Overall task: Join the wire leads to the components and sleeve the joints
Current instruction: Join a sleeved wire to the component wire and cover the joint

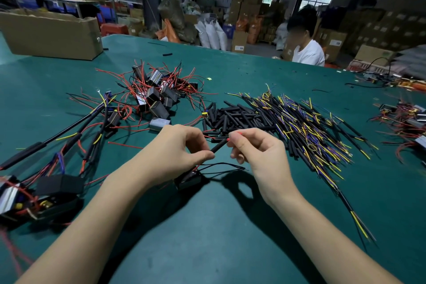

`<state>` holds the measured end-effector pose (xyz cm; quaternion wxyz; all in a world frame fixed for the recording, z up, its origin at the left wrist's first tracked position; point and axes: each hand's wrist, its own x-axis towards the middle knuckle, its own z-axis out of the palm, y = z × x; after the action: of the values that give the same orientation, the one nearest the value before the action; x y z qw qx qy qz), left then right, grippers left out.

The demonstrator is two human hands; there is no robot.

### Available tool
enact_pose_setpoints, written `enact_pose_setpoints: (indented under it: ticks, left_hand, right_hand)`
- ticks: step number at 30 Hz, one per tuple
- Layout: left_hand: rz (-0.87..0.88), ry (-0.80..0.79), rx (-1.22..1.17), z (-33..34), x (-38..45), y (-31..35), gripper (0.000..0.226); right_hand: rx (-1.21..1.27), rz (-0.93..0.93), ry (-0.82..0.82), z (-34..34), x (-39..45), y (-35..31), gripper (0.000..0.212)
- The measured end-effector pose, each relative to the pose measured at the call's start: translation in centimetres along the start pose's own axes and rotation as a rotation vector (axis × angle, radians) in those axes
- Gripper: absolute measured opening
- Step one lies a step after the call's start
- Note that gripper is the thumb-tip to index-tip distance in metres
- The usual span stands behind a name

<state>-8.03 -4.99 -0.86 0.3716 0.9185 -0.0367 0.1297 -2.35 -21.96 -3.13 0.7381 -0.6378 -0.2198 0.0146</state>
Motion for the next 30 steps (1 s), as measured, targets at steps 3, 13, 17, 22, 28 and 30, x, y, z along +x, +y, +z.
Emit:
enact_pose_setpoints:
  ticks: [3, 13, 17, 22, 28, 30]
  left_hand:
    - [-0.006, -0.019, 0.029, 0.0, -0.2, -0.1, 0.016]
    - [-0.056, -0.082, -0.073, 2.3, 0.2, -0.5, 0.017]
    - [-0.027, -0.073, -0.062, 2.4, 0.3, -0.7, 0.016]
    - [-0.037, -0.022, -0.184, 2.3, 0.4, -0.7, 0.005]
    - [-0.079, 0.065, -0.347, 2.2, 0.4, -0.5, 0.012]
    - [-0.098, 0.079, -0.424, 2.1, 0.5, -0.5, 0.011]
  right_hand:
    - [0.020, -0.030, 0.000, 0.3, -0.2, 0.1, 0.010]
    - [-0.172, -0.011, -0.198, -2.4, 1.8, -1.7, 0.027]
    - [-0.344, 0.037, 0.129, -5.8, 4.6, -0.4, 0.023]
    - [-1.012, -0.096, -0.063, -5.4, 7.3, 2.3, 0.015]
    - [-1.387, -0.107, -0.321, -4.7, 9.4, 2.6, 0.018]
    - [-1.405, -0.077, -0.380, -4.5, 9.9, 2.1, 0.014]
